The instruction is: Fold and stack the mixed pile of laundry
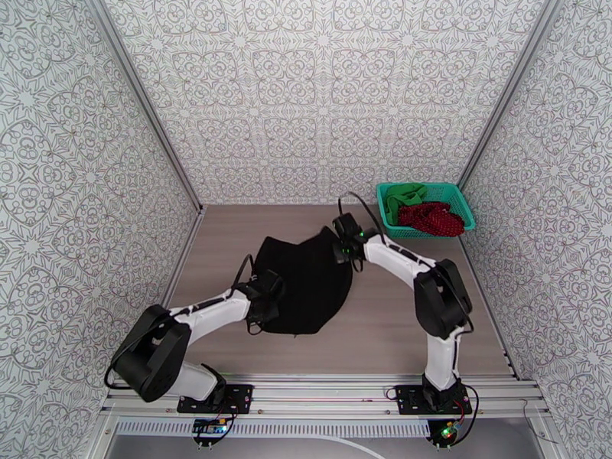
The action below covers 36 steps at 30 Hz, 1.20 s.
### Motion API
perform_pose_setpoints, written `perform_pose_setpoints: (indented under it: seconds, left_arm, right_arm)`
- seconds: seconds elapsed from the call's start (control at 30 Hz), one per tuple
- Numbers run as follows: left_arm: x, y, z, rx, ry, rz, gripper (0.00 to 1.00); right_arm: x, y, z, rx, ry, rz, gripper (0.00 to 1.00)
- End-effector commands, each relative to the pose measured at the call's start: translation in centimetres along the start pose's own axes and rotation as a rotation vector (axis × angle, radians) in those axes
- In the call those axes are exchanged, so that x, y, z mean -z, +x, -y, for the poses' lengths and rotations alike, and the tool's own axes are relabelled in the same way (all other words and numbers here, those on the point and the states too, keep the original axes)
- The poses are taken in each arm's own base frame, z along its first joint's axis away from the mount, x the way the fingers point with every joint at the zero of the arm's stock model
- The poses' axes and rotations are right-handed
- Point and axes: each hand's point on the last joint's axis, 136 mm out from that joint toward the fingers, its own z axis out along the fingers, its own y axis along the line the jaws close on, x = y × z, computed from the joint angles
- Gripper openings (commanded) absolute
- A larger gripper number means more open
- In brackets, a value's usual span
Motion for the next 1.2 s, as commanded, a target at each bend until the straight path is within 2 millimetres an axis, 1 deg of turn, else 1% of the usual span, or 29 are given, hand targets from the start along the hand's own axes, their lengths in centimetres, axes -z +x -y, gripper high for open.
perform_pose_setpoints:
  seconds: [0.0,0.03,0.07,0.1,0.13,0.17,0.23,0.3,0.33,0.37,0.43,0.47,0.5,0.57,0.63,0.67,0.7,0.73,0.8,0.87,0.97,1.03,1.07,1.17]
  left_arm:
    - [-1.4,7.8,0.0,-0.028,0.005,-0.287,0.0]
    - [-1.4,8.2,1.2,-0.049,0.034,-0.294,0.0]
    - [-1.3,8.4,2.3,-0.069,0.061,-0.3,0.0]
    - [-1.1,8.5,3.5,-0.091,0.086,-0.303,0.0]
    - [-0.8,8.7,4.8,-0.117,0.115,-0.306,0.0]
    - [-0.6,8.9,6.1,-0.144,0.141,-0.309,0.01]
    - [0.0,9.0,8.3,-0.201,0.189,-0.309,0.08]
    - [1.0,9.0,10.4,-0.251,0.235,-0.301,0.2]
    - [1.5,8.9,11.1,-0.272,0.25,-0.297,0.3]
    - [2.1,8.7,11.5,-0.288,0.258,-0.289,0.38]
    - [3.0,8.2,11.6,-0.303,0.25,-0.274,0.57]
    - [3.6,7.7,11.4,-0.313,0.239,-0.258,0.71]
    - [4.2,7.3,11.3,-0.32,0.231,-0.244,0.78]
    - [5.9,6.2,10.5,-0.333,0.201,-0.21,0.9]
    - [7.6,5.0,9.4,-0.328,0.174,-0.172,0.94]
    - [8.5,4.4,8.7,-0.318,0.164,-0.157,0.94]
    - [9.4,3.6,7.8,-0.298,0.154,-0.14,0.94]
    - [10.2,2.8,6.6,-0.269,0.142,-0.123,0.94]
    - [11.3,1.2,4.2,-0.199,0.134,-0.085,0.94]
    - [11.8,-0.3,1.7,-0.103,0.149,-0.056,0.94]
    - [12.3,-2.6,-1.6,0.06,0.208,0.003,0.94]
    - [12.5,-3.6,-2.9,0.134,0.245,0.039,0.94]
    - [12.6,-4.2,-3.4,0.166,0.262,0.054,0.94]
    - [12.3,-5.3,-4.4,0.227,0.289,0.066,0.94]
  right_arm:
    - [-2.2,-4.5,-2.4,0.113,-0.131,0.09,0.0]
    - [-2.9,-5.5,-2.7,0.11,-0.146,0.094,0.02]
    - [-3.5,-6.4,-2.8,0.1,-0.151,0.095,0.12]
    - [-3.8,-7.3,-2.8,0.089,-0.158,0.097,0.25]
    - [-3.9,-8.2,-3.0,0.081,-0.168,0.102,0.38]
    - [-4.1,-8.9,-3.2,0.076,-0.177,0.102,0.48]
    - [-3.3,-9.9,-3.6,0.078,-0.189,0.108,0.63]
    - [-1.7,-10.6,-3.7,0.088,-0.194,0.122,0.73]
    - [-1.3,-10.2,-3.4,0.095,-0.183,0.116,0.78]
    - [-0.3,-10.0,-2.9,0.102,-0.166,0.119,0.8]
    - [1.6,-9.0,-2.1,0.122,-0.135,0.127,0.83]
    - [2.7,-8.3,-1.5,0.131,-0.118,0.13,0.84]
    - [3.8,-7.5,-1.1,0.139,-0.106,0.133,0.84]
    - [6.0,-5.3,-0.2,0.146,-0.085,0.135,0.85]
    - [8.4,-2.6,0.7,0.144,-0.076,0.141,0.85]
    - [9.0,-1.0,0.9,0.142,-0.079,0.129,0.85]
    - [10.1,0.4,1.1,0.139,-0.089,0.128,0.84]
    - [11.1,2.4,1.0,0.136,-0.105,0.122,0.84]
    - [12.6,5.9,0.0,0.153,-0.14,0.104,0.83]
    - [13.7,9.4,-1.9,0.195,-0.178,0.074,0.82]
    - [15.0,15.1,-6.5,0.279,-0.258,-0.003,0.82]
    - [15.6,18.2,-9.0,0.326,-0.268,-0.042,0.82]
    - [15.9,20.0,-10.6,0.358,-0.278,-0.066,0.82]
    - [16.0,23.3,-13.8,0.424,-0.27,-0.114,0.79]
